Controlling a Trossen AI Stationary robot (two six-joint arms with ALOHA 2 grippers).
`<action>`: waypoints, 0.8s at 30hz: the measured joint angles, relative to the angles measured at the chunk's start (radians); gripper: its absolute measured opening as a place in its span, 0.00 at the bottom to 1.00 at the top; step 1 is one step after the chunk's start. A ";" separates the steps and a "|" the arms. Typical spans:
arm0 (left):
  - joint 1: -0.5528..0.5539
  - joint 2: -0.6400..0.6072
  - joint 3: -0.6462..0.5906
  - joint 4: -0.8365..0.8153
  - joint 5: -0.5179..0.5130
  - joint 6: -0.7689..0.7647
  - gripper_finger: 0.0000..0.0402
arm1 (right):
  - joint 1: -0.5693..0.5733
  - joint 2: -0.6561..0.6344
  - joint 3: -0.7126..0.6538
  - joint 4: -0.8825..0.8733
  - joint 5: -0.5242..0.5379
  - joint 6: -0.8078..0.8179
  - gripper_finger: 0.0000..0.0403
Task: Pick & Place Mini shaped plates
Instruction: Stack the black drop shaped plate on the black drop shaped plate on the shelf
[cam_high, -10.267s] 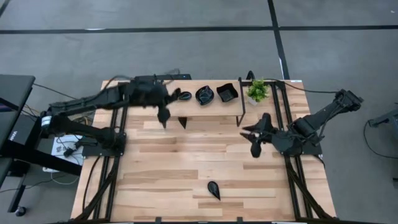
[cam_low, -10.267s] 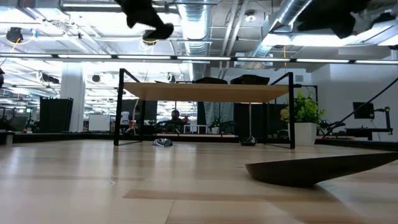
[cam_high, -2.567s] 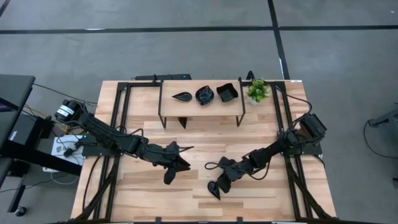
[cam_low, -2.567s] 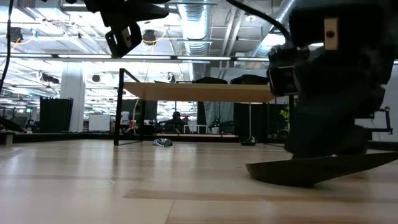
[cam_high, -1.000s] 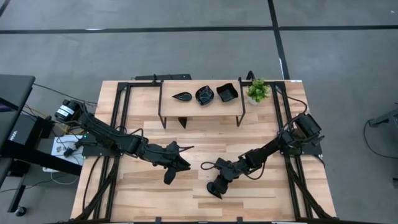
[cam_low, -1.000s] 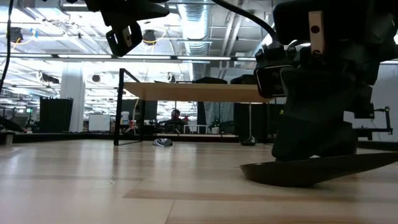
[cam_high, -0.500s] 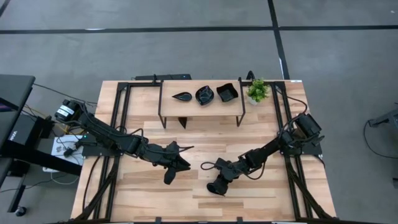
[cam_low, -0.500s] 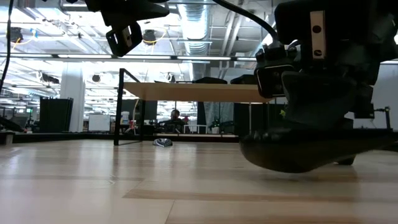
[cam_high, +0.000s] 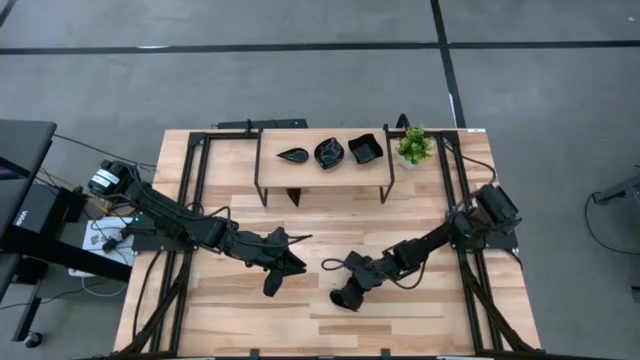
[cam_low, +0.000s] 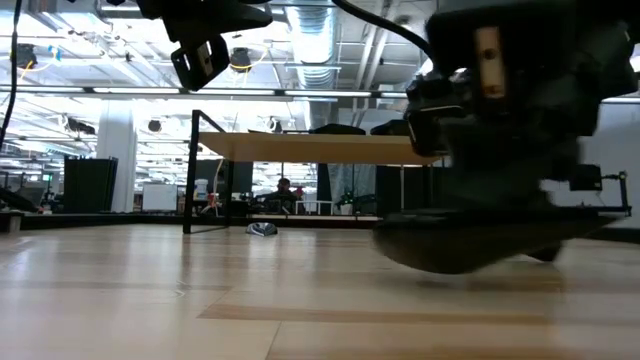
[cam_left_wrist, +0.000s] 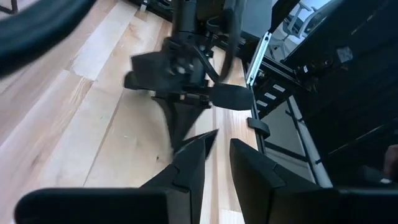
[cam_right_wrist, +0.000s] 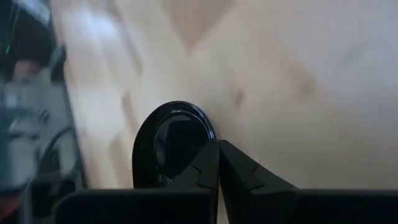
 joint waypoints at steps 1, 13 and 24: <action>-0.005 0.000 0.000 0.000 -0.001 0.014 0.19 | -0.010 -0.010 0.000 -0.001 0.019 0.001 0.00; -0.057 0.000 0.000 -0.001 -0.047 0.158 0.17 | -0.126 -0.091 0.002 0.011 0.179 0.099 0.00; -0.066 0.000 0.000 0.005 -0.150 0.281 0.16 | -0.198 -0.093 0.002 0.047 0.272 0.119 0.00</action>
